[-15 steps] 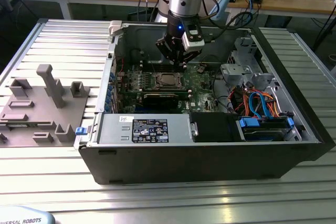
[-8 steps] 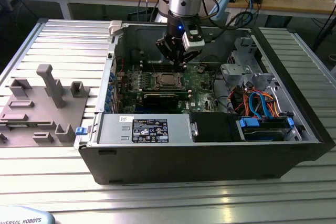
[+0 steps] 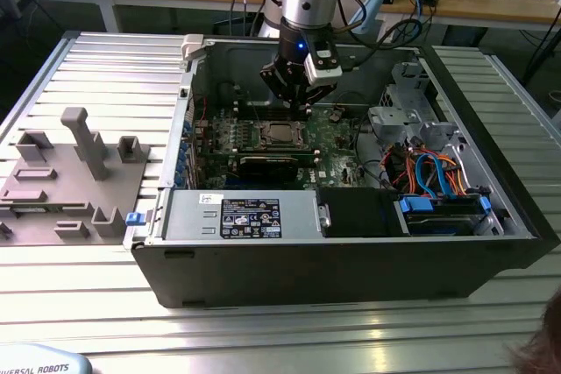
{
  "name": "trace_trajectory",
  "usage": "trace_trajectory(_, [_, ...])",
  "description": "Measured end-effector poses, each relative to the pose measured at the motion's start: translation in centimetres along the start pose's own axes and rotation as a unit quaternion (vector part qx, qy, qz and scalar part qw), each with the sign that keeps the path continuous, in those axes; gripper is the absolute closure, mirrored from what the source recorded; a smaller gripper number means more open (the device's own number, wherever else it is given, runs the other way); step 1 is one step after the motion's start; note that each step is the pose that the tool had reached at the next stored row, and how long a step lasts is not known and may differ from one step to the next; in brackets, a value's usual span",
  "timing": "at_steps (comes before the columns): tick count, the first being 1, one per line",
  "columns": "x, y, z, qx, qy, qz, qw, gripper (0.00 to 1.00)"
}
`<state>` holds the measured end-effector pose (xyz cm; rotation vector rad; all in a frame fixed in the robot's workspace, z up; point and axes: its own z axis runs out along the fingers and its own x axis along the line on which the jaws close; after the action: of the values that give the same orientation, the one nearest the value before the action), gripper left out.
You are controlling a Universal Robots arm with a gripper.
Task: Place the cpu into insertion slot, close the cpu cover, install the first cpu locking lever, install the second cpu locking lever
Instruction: 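Install the first cpu locking lever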
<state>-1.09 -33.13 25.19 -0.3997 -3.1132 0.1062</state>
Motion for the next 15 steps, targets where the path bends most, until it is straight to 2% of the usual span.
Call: trace_trajectory(15, [0.0,0.0,0.0,-0.0001,-0.0004,-0.006,1.0,0.89])
